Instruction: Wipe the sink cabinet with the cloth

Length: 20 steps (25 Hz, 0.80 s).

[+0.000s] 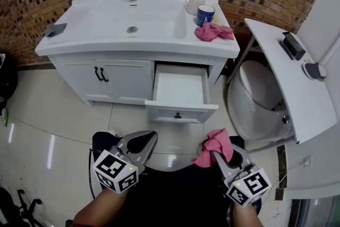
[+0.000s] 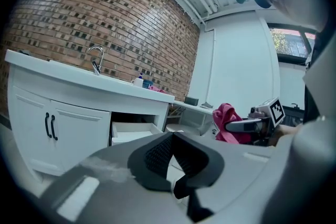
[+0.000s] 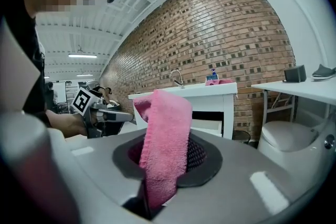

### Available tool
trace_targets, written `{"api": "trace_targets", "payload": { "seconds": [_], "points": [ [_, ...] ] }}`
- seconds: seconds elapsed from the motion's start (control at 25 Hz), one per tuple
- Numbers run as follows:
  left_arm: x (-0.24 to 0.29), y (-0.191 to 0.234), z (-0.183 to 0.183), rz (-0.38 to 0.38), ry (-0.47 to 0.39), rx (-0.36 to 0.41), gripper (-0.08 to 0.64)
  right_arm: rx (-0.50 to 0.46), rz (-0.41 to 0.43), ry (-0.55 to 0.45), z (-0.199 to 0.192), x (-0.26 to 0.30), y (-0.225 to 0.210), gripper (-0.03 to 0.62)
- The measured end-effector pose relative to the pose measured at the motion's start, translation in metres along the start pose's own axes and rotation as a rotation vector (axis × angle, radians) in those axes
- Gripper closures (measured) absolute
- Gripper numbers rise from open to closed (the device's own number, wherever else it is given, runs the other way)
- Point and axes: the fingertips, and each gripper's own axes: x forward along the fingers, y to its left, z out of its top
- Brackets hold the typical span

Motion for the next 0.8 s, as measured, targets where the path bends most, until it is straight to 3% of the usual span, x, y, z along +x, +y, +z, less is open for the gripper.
{"api": "trace_targets", "payload": {
  "seconds": [0.8],
  "points": [
    [-0.0010, 0.0001, 0.0010, 0.012, 0.009, 0.034, 0.555, 0.004, 0.006, 0.012, -0.0039, 0.0033, -0.0038, 0.500]
  ]
}}
